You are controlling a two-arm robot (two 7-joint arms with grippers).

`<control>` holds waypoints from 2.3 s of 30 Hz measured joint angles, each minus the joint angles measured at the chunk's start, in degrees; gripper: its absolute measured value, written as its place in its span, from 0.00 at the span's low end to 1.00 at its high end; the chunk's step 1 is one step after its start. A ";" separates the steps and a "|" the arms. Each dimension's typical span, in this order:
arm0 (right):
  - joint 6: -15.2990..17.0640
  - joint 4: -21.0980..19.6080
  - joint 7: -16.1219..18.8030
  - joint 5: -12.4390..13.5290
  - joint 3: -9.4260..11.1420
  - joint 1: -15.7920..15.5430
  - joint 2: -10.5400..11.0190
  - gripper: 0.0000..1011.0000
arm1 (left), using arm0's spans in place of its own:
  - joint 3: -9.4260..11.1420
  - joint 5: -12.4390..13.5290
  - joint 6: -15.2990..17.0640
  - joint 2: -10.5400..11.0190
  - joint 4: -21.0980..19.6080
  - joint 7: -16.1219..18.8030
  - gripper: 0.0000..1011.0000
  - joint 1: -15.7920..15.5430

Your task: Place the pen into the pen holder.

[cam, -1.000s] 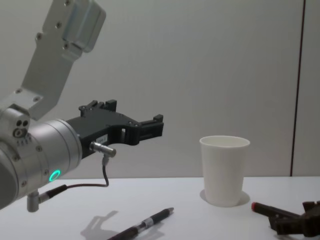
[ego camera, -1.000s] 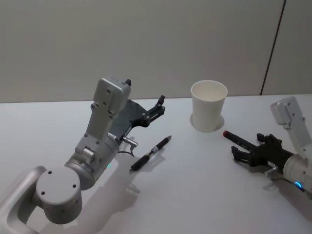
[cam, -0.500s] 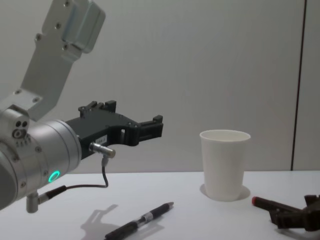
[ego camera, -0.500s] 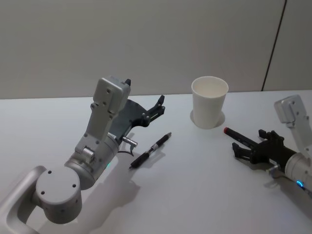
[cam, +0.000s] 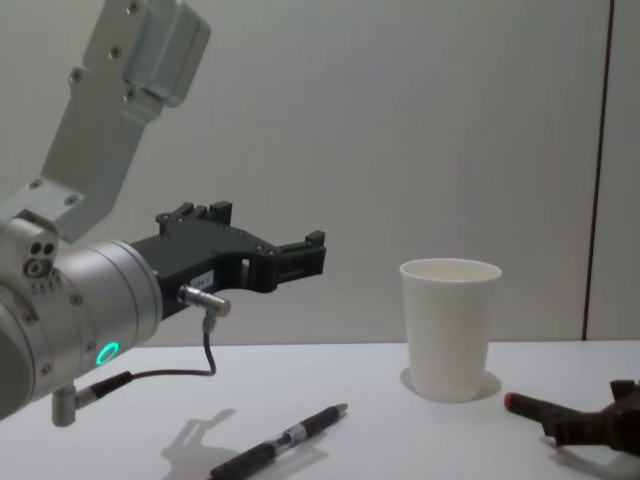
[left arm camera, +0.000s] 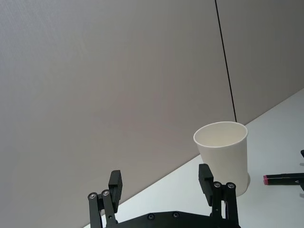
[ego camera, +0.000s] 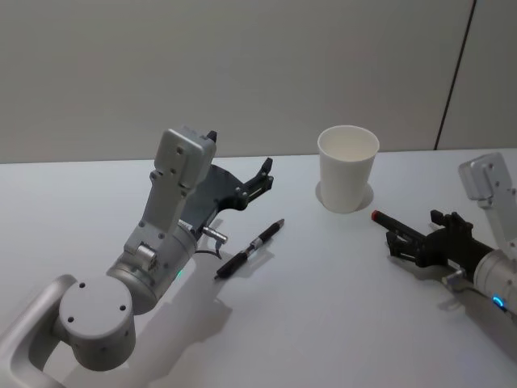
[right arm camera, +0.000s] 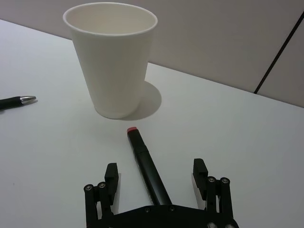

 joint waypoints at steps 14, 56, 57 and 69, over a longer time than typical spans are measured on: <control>0.38 -0.29 -0.50 1.48 0.23 -0.25 -0.14 0.99 | 0.00 0.00 0.00 0.00 0.00 0.00 0.99 0.00; 1.99 -0.21 -1.24 1.93 0.26 -1.03 -0.06 0.75 | 0.00 0.00 0.00 0.00 0.00 0.00 0.99 0.00; 1.99 -0.21 -1.24 1.92 0.26 -1.03 -0.06 0.73 | 0.00 0.00 0.00 0.00 0.00 0.00 0.99 0.00; 2.05 -0.12 -1.25 1.82 0.27 -1.02 -0.05 0.35 | 0.00 0.00 0.00 0.00 0.00 0.00 0.99 0.00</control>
